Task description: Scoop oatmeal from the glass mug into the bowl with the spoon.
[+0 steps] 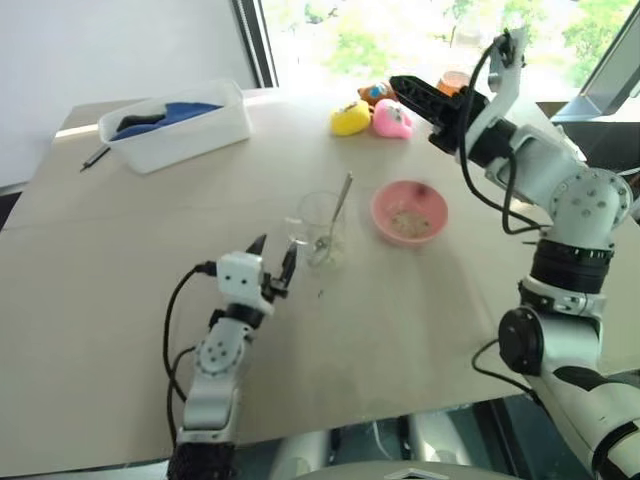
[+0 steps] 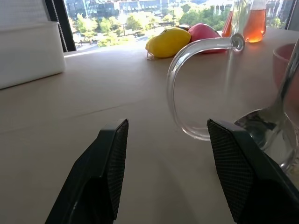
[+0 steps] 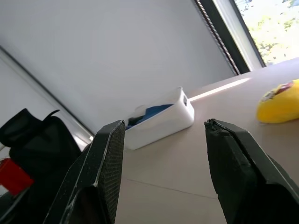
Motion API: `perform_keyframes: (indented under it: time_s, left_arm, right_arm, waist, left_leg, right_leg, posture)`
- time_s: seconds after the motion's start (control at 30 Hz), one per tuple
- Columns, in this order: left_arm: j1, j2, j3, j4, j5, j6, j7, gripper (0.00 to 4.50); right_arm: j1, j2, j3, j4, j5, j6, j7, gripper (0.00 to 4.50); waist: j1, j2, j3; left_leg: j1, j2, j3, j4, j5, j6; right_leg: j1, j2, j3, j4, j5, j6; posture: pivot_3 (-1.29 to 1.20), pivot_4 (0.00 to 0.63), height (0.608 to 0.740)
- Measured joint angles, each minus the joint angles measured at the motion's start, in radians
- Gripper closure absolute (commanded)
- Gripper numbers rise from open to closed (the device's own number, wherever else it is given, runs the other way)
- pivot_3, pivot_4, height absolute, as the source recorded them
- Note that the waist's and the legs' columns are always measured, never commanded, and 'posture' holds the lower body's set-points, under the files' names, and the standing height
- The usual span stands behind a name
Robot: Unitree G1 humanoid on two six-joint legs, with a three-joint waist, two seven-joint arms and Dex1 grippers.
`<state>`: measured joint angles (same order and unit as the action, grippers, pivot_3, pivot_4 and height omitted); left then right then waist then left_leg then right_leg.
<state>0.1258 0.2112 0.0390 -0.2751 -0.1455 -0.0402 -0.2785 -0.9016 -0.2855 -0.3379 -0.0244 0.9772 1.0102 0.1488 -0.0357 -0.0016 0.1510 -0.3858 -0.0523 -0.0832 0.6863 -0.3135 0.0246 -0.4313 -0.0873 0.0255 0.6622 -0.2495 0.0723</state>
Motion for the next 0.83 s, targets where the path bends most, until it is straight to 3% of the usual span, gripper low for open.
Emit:
perform_keyframes:
  time_s: [0.1,0.27,0.43,0.6,0.83]
  left_arm:
    - [0.121,0.043,0.028,-0.088,-0.068,0.046,-0.050,1.71]
    - [0.290,0.100,0.078,-0.201,-0.140,0.055,-0.119,0.17]
    - [0.463,0.133,0.120,-0.258,-0.160,0.058,-0.159,0.17]
    - [0.503,0.152,0.114,-0.266,-0.126,0.084,-0.160,0.17]
    - [0.501,0.153,0.080,-0.271,-0.098,0.103,-0.159,0.17]
  right_arm:
    - [0.178,-0.136,0.000,-0.033,-0.082,-0.086,0.124,1.76]
    - [0.467,-0.288,0.032,-0.134,-0.148,-0.142,0.313,0.18]
    - [0.718,-0.346,0.018,-0.272,-0.185,-0.229,0.438,0.18]
    - [0.969,-0.334,0.054,-0.273,-0.341,-0.541,0.642,0.18]
    - [1.078,-0.325,0.135,-0.228,-0.479,-0.749,0.750,0.18]
  waist:
    - [0.007,0.000,0.000]
    - [0.005,0.001,0.000]
    - [0.004,0.002,0.001]
    - [0.024,0.001,0.002]
    - [0.021,0.000,0.002]
  left_leg:
    - [0.000,0.000,0.000,0.000,0.000,0.000]
    - [0.001,0.002,0.002,-0.002,-0.001,0.001]
    - [0.007,0.003,0.004,-0.002,-0.004,0.006]
    - [0.020,0.002,0.002,-0.002,-0.006,0.009]
    - [0.024,0.003,0.002,-0.002,-0.006,0.009]
  right_leg:
    - [0.000,0.000,0.000,-0.001,0.000,0.000]
    - [0.001,0.001,0.002,-0.002,0.000,0.000]
    - [0.007,0.002,0.003,-0.002,0.000,0.000]
    - [0.023,0.002,-0.001,-0.006,0.000,0.001]
    - [0.026,0.002,0.000,-0.006,-0.001,0.001]
  posture:
    - [0.00,0.150,0.740]
    - [0.00,0.150,0.740]
    - [0.00,0.150,0.740]
    - [0.00,0.150,0.740]
    - [0.00,0.150,0.740]
